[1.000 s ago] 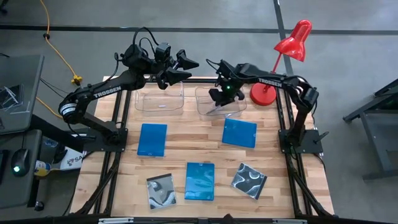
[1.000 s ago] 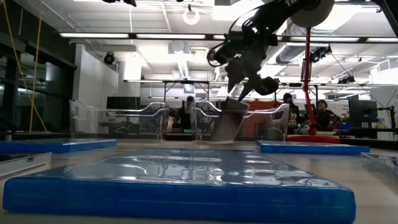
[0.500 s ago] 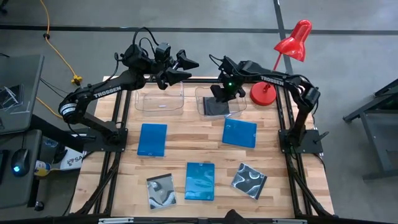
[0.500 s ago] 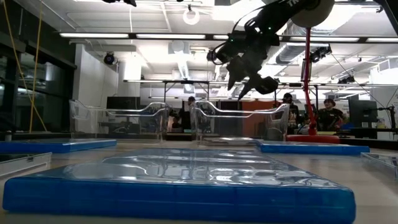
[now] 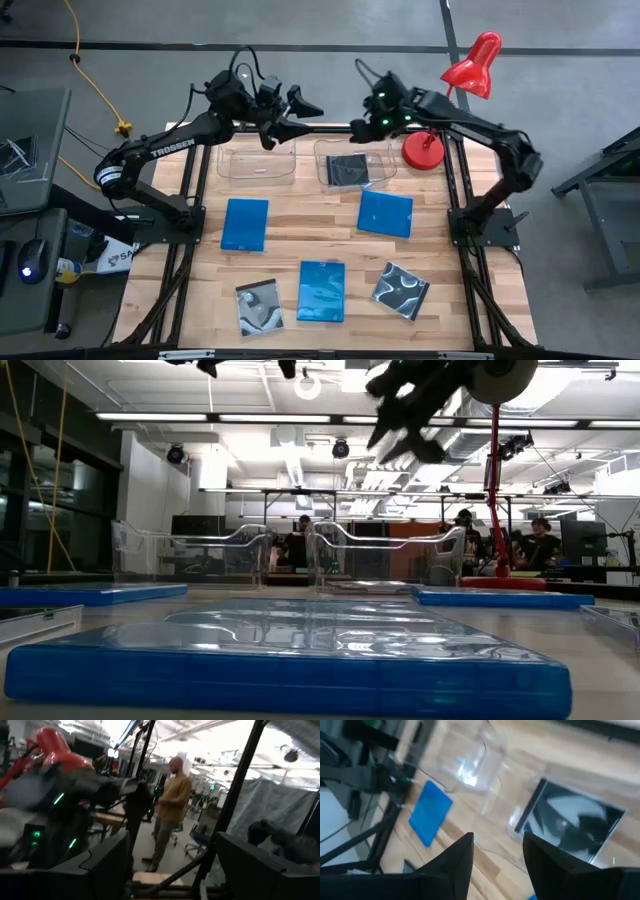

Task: Pick & place jewel cases by type
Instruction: Put the top right blue CD case into the left transparent bin

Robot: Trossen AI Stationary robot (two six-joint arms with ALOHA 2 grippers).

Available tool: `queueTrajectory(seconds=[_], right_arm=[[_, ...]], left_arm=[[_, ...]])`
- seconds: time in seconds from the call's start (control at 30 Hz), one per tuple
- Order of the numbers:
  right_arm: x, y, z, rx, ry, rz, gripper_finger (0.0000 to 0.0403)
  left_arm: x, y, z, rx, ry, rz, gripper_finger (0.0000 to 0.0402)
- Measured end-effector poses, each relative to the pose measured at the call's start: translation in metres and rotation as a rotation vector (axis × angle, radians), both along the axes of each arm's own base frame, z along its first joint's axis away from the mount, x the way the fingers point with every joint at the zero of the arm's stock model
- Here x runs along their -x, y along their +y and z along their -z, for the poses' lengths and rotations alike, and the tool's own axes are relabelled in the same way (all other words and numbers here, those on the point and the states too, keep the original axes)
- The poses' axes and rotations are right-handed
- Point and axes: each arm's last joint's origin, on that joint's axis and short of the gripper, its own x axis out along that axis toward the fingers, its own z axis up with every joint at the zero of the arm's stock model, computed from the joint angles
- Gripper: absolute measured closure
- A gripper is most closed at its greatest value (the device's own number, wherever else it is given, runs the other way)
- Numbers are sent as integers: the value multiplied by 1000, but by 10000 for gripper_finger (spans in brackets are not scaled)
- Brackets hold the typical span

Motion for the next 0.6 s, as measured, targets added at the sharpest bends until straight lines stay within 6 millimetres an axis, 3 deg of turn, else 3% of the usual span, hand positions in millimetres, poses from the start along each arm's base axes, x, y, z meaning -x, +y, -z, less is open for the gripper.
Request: queueTrajectory(seconds=[0.3, 0.6], right_arm=[[30, 52, -54, 175, -110, -33, 249], [41, 105, -62, 213, -37, -142, 249]], left_arm=[[-3, 2, 17, -28, 136, -21, 110], [-7, -6, 37, -52, 291, -9, 110]])
